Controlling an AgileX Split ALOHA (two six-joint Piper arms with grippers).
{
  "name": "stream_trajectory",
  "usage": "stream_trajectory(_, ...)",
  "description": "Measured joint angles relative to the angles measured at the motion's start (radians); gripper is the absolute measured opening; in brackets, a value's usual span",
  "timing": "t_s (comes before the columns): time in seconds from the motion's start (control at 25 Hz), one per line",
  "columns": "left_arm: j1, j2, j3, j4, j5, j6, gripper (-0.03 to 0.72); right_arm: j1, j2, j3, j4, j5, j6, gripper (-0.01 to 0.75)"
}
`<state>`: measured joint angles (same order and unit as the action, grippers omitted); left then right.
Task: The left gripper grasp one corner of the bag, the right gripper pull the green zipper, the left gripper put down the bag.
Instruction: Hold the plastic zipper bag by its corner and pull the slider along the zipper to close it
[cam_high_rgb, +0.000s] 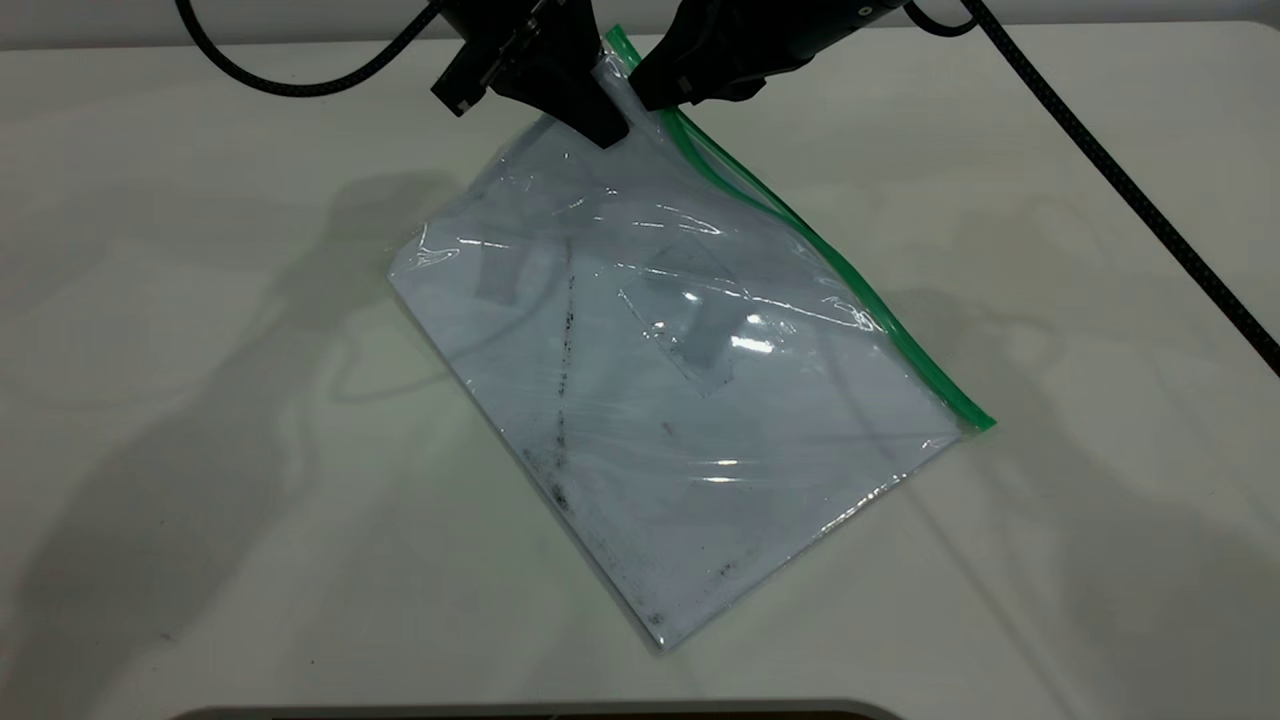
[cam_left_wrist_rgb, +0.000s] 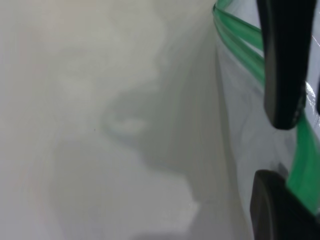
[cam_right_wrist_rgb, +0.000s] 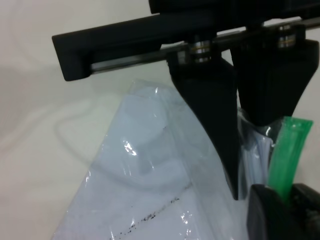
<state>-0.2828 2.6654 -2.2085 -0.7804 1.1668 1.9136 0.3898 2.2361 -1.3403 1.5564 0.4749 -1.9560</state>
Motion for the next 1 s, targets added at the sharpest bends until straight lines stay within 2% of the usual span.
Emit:
stream_trajectory(0.12,0.000,0.000,0.000,0.001,0.000,0.000,0.054,0.000,0.000,0.000,0.000,-0.001,0.000,0.024)
stream_trajectory(0.64,0.013,0.008,-0.069,-0.035,0.002,-0.056,0.054,-0.001,0.000,-0.002,0.011,-0.002,0.012,0.022)
stream_trajectory(1.0,0.032,0.008,-0.102,-0.055,0.002,-0.121,0.054,-0.001,-0.006,-0.009,0.010,-0.044,0.049,0.022)
